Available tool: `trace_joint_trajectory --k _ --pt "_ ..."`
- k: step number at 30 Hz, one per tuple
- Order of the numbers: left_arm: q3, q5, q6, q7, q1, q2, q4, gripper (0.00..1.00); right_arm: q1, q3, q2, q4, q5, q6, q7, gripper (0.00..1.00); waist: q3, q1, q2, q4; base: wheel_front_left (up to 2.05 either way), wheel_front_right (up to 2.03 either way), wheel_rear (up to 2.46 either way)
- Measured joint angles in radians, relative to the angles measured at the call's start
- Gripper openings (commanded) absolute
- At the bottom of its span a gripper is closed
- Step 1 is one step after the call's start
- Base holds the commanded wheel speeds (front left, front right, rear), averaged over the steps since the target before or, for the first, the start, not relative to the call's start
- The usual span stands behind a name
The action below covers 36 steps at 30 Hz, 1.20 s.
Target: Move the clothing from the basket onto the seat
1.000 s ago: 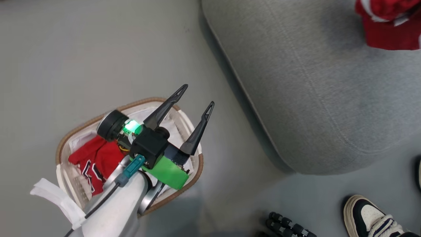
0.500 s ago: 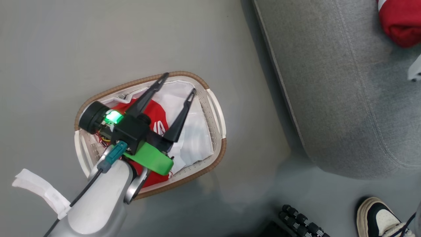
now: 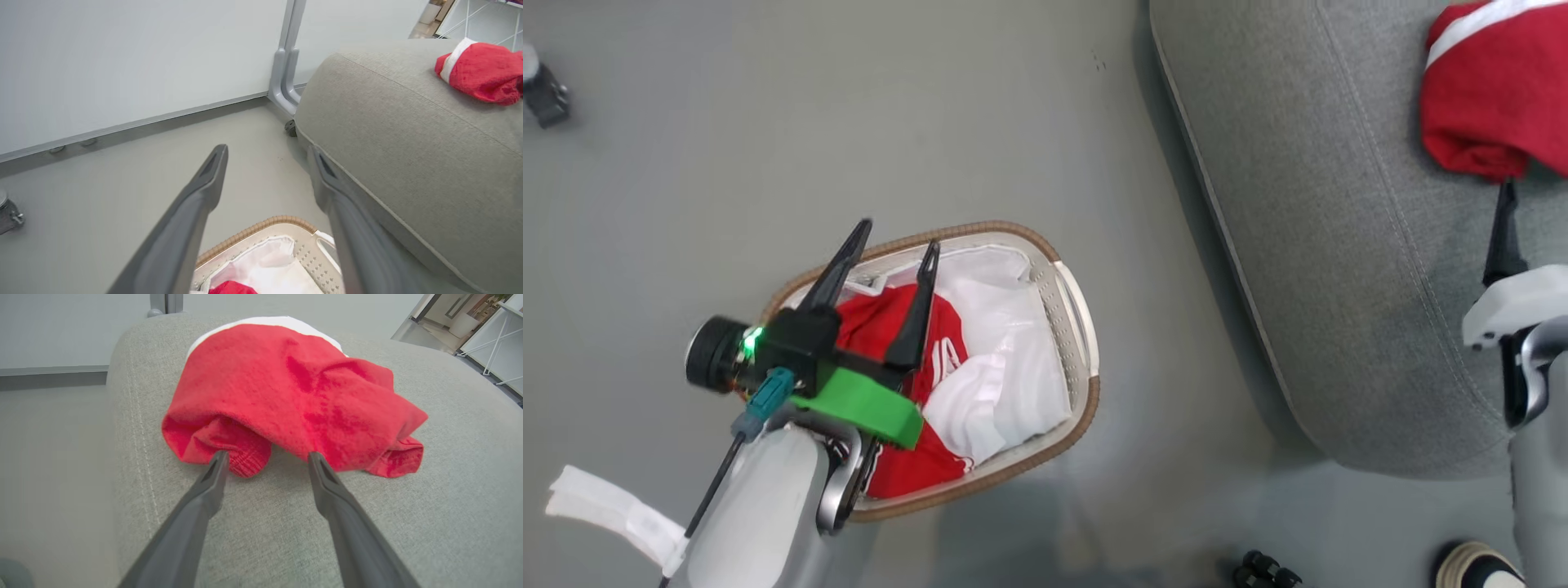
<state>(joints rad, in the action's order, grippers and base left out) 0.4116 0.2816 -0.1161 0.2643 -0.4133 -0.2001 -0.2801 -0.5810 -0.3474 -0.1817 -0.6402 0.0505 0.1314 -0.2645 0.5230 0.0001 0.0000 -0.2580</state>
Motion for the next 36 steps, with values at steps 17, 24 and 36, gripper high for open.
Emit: trace_joint_trajectory --k 17,24,36 --pt "-0.195 -0.100 -0.008 0.000 0.103 0.089 -0.080 1.00 0.160 0.293 0.107 0.197 -0.185 0.000 0.000 1.00 -0.162 -0.0001 0.0000 0.137 0.00 0.00 0.00" --pt "-0.267 -0.104 -0.010 0.000 0.120 0.097 -0.117 1.00 0.160 0.378 0.128 0.199 -0.214 0.000 0.000 1.00 -0.220 -0.0001 0.0000 0.197 0.00 0.00 0.00" --pt "-0.366 -0.096 -0.012 0.000 0.183 0.110 -0.164 1.00 0.243 0.448 0.133 0.215 -0.303 0.000 0.000 1.00 -0.324 -0.0001 0.0000 0.251 0.00 0.00 0.00"
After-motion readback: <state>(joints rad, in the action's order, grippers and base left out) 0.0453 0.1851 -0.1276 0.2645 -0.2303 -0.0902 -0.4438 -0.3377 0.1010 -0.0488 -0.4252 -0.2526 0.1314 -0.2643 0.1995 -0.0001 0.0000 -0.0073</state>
